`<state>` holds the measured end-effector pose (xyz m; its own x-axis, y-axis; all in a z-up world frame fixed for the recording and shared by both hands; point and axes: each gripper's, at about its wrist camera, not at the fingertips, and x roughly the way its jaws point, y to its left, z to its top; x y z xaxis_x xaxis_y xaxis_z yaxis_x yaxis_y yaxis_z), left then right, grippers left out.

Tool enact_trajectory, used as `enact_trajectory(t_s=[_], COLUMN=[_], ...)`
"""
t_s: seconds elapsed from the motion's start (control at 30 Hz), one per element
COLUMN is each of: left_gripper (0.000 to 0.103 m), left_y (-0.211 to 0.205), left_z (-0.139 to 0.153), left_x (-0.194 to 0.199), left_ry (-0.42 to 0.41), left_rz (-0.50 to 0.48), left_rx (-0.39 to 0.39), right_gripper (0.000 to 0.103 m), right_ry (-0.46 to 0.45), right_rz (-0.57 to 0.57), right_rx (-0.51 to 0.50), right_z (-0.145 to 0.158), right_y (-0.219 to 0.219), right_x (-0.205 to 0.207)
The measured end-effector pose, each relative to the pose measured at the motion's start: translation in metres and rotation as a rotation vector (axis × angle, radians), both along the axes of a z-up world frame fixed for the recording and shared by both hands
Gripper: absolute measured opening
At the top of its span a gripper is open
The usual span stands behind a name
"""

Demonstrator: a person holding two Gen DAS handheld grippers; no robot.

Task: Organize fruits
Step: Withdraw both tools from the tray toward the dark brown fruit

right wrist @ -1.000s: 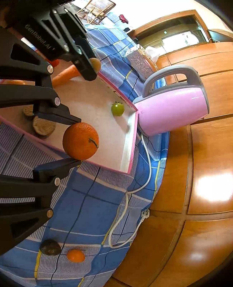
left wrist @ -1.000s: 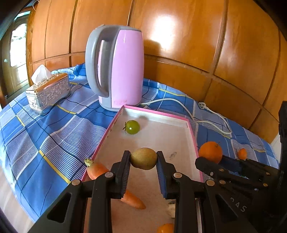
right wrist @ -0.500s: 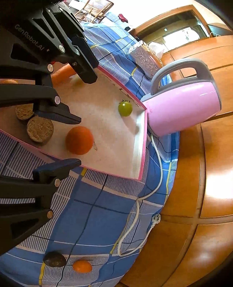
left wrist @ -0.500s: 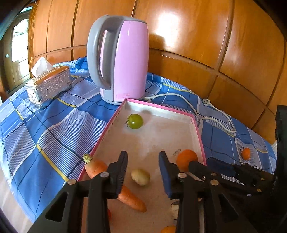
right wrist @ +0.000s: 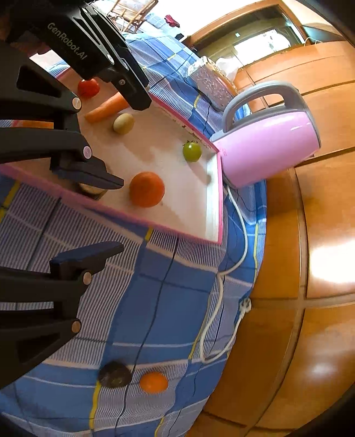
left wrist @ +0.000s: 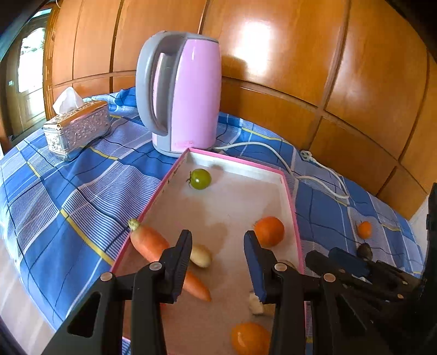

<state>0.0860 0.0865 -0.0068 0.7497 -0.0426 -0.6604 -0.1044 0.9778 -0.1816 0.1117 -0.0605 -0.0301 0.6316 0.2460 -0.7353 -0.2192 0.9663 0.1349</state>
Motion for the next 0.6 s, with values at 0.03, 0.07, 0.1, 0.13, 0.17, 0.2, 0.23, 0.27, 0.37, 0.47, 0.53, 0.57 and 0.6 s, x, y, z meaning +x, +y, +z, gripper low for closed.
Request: enact_trajectory(t_s=[0.03, 0.07, 0.1, 0.13, 0.17, 0.2, 0.23, 0.27, 0.37, 0.47, 0.53, 0.57, 0.6], left_gripper=[0.04, 0.04, 0.04, 0.04, 0.04, 0.04, 0.04, 0.04, 0.04, 0.04, 0.04, 0.04, 0.04], left_y=[-0.002, -0.005, -0.007, -0.01, -0.012, -0.015, -0.018, -0.021, -0.031, -0.043, -0.05, -0.056, -0.06], left_z=[0.0, -0.001, -0.001, -0.001, -0.001, -0.001, -0.001, 0.0, 0.003, 0.006, 0.007, 0.006, 0.006], left_x=[-0.002, -0.004, -0.006, -0.008, -0.01, -0.012, -0.014, -0.016, -0.021, -0.026, -0.029, -0.031, -0.032], left_ry=[0.002, 0.004, 0.007, 0.008, 0.009, 0.009, 0.007, 0.005, -0.002, -0.009, -0.009, -0.008, -0.006], left_rz=[-0.004, -0.007, -0.013, -0.018, -0.024, -0.032, -0.039, -0.047, -0.075, -0.104, -0.122, -0.137, -0.147], left_rx=[0.001, 0.0, -0.002, -0.003, -0.002, 0.001, 0.004, 0.007, 0.013, 0.023, 0.023, 0.026, 0.028], right_gripper=[0.04, 0.04, 0.04, 0.04, 0.04, 0.04, 0.04, 0.04, 0.04, 0.04, 0.04, 0.04, 0.04], right_ry=[-0.003, -0.007, -0.008, -0.011, -0.015, -0.019, -0.021, -0.023, -0.024, -0.02, -0.013, -0.011, -0.009], right_rz=[-0.006, -0.012, -0.016, -0.021, -0.026, -0.031, -0.036, -0.041, -0.061, -0.082, -0.104, -0.113, -0.123], right_rx=[-0.003, -0.006, -0.007, -0.008, -0.009, -0.01, -0.009, -0.008, -0.002, 0.004, 0.006, 0.009, 0.011], right_z=[0.0, 0.001, 0.001, 0.002, 0.002, 0.003, 0.003, 0.004, 0.003, 0.001, -0.001, -0.002, -0.002], right_y=[-0.002, -0.005, -0.007, -0.009, -0.011, -0.013, -0.015, -0.017, -0.025, -0.035, -0.043, -0.046, -0.05], right_x=[-0.002, -0.006, -0.008, -0.011, -0.014, -0.017, -0.02, -0.022, -0.029, -0.036, -0.04, -0.041, -0.042])
